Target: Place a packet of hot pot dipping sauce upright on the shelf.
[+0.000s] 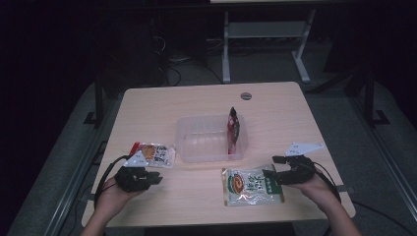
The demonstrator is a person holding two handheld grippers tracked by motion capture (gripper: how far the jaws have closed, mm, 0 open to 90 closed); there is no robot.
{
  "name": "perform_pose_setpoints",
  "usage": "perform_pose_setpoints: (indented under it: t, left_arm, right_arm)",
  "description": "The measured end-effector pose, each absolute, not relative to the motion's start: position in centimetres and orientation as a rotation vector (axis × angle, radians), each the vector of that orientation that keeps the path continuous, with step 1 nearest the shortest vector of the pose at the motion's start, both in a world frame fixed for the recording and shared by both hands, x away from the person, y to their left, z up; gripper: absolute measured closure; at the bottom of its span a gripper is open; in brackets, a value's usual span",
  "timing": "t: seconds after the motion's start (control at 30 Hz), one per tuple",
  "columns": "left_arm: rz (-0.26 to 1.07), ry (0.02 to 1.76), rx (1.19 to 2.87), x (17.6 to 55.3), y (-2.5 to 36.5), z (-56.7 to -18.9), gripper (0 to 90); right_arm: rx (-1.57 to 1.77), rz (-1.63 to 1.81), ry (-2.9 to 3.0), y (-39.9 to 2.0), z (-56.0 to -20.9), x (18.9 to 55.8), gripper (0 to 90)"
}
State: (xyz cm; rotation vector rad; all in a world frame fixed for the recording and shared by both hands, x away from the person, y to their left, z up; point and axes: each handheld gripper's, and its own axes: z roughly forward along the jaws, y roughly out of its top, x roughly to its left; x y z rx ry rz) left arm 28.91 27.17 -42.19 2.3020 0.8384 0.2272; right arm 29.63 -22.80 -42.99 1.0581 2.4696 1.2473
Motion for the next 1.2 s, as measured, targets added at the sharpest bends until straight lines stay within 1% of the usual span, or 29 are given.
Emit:
perform_pose_setpoints:
  t: [0.07,0.1,0.33,0.4,0.47,0.53,0.8,0.87,0.9,1.03,1.1,1.17,1.2]
  left_arm:
    - [0.227,0.865,2.277,29.5,27.7,-41.8,88.2]
    - [0.227,0.882,2.260,29.8,27.9,-41.7,89.7]
    - [0.284,0.941,2.229,31.8,28.5,-41.0,89.8]
    - [0.332,0.956,2.226,33.2,28.8,-40.6,89.8]
    - [0.331,0.970,2.213,33.7,28.9,-40.6,89.8]
    - [0.372,0.998,2.203,35.4,28.9,-40.7,89.8]
    - [0.439,1.054,2.194,39.8,29.1,-41.2,89.9]
    - [0.427,1.080,2.166,40.3,29.1,-41.5,89.9]
    - [0.441,1.091,2.197,41.4,29.1,-42.0,89.9]
    - [0.440,1.132,2.221,42.9,29.2,-43.3,89.9]
    - [0.426,1.150,2.224,43.0,29.2,-43.7,89.9]
    - [0.417,1.185,2.285,43.2,29.3,-44.5,89.9]
    - [0.417,1.185,2.285,43.2,29.3,-44.5,89.9]
  right_arm:
    - [1.057,1.244,2.466,-22.8,-43.0,29.7,30.5]
    - [1.058,1.244,2.465,-22.8,-43.0,29.7,30.5]
    - [1.072,1.253,2.447,-22.9,-43.0,29.7,30.1]
    - [1.071,1.254,2.448,-22.9,-43.0,29.7,29.8]
    - [1.075,1.254,2.446,-22.9,-43.0,29.7,29.7]
    - [1.084,1.256,2.442,-23.0,-43.0,29.7,29.6]
    - [1.082,1.248,2.447,-23.1,-43.1,29.8,29.6]
    - [1.082,1.248,2.447,-23.0,-43.2,29.8,29.6]
    - [1.083,1.247,2.447,-23.0,-43.2,29.7,29.6]
    - [1.087,1.248,2.443,-23.0,-43.1,29.7,29.6]
    - [1.081,1.244,2.442,-23.0,-43.1,29.7,29.6]
    - [1.092,1.244,2.436,-23.0,-43.1,29.7,29.6]
    - [1.092,1.244,2.436,-23.0,-43.1,29.7,29.6]
